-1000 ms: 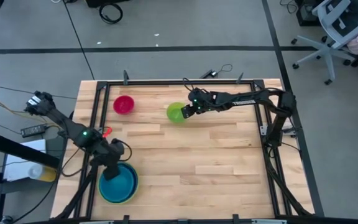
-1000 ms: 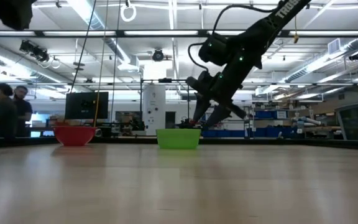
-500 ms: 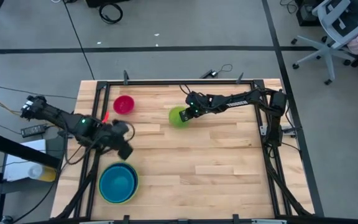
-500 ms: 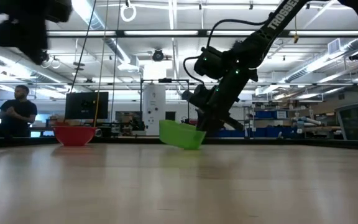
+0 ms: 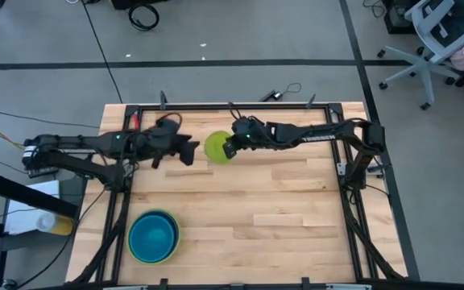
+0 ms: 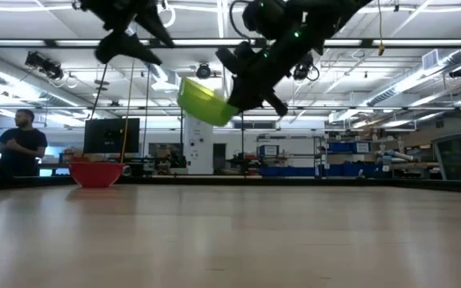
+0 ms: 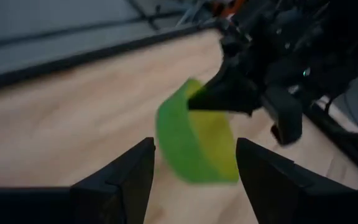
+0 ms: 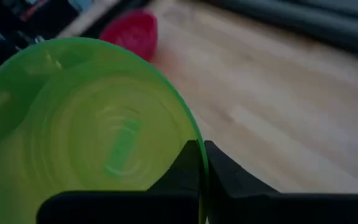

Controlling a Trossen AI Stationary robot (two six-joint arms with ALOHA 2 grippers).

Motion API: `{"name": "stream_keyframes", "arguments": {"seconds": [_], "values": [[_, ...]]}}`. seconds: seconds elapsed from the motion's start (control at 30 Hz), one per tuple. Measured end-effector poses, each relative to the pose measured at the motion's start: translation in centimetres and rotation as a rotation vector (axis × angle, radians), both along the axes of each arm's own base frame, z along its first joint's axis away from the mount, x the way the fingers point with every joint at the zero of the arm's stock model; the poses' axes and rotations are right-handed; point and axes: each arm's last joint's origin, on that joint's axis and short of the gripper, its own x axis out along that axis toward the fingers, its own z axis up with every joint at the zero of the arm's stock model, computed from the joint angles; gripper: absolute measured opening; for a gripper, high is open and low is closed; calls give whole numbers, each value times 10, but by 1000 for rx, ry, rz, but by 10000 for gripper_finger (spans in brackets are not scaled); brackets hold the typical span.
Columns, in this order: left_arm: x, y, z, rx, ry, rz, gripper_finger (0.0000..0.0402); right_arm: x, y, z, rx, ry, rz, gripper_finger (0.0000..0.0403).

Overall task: Nest bowls inside each other
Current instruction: Stack the light green bowl into the blue bowl

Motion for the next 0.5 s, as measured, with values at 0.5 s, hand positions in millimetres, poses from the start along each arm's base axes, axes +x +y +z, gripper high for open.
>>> {"name": "stream_keyframes", "arguments": {"seconds": [0.5], "values": [[40, 17, -27, 151, 145, -20, 201, 11, 3, 35, -142, 11, 102, 15]]}}
